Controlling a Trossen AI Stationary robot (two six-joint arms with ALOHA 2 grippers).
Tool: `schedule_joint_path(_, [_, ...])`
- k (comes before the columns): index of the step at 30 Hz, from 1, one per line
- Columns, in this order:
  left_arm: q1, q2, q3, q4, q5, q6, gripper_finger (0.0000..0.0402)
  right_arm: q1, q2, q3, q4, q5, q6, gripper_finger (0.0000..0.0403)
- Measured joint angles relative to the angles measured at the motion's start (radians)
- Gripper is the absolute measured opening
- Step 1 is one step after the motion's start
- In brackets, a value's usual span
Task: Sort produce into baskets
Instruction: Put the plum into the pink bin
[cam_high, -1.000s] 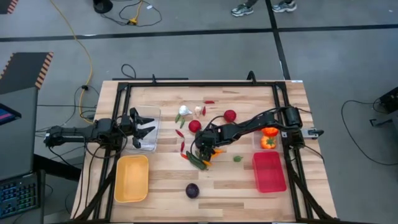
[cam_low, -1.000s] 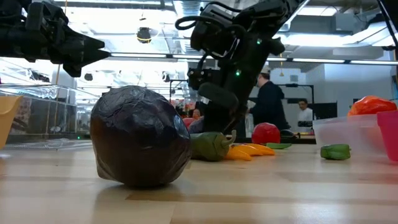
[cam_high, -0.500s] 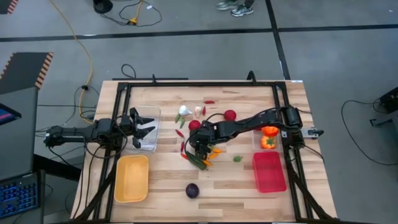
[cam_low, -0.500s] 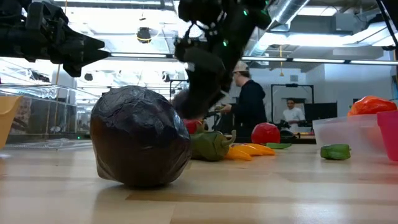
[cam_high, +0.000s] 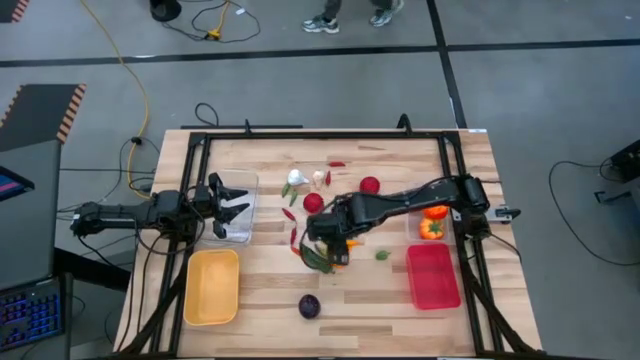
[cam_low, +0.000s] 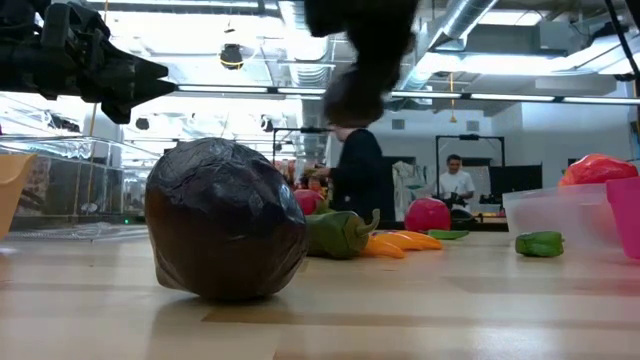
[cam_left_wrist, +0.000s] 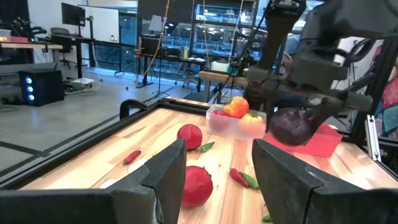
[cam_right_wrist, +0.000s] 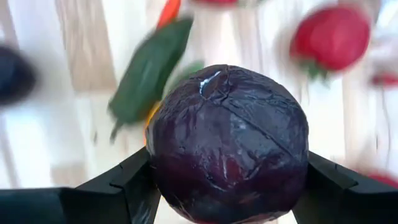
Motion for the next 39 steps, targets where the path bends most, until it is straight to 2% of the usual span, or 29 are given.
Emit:
schedule_joint_path(8, [0.0,0.0,0.0,0.013,0.0,-0.054,0.0171,0.094,-0.047,0.019,-0.255,0.0,0.194,0.0302])
schedule_joint_path(13, [0.0,0.019,0.001,0.027,-0.005,-0.067,0.0171,0.145,-0.114,-0.002,-0.314,0.041,0.318,0.0302])
schedule_joint_path(18, [0.0,0.031,0.002,0.03,-0.005,-0.072,0.0171,0.215,-0.23,-0.148,-0.32,0.058,0.533,0.0302])
schedule_joint_path(24, [0.0,0.033,0.002,0.042,-0.005,-0.103,0.0171,0.333,-0.374,-0.372,-0.327,0.055,0.882,0.0302])
schedule_joint_path(28, [0.0,0.033,0.002,0.053,-0.005,-0.105,0.0171,0.417,-0.432,-0.479,-0.322,0.044,1.035,0.0302])
schedule_joint_path(32, [0.0,0.033,0.002,0.071,-0.005,-0.11,0.0171,0.48,-0.452,-0.546,-0.318,-0.003,1.101,0.0302])
schedule_joint_path(39, [0.0,0.046,0.023,0.066,0.001,-0.11,0.0171,0.537,-0.452,-0.628,-0.28,-0.079,1.096,0.0302])
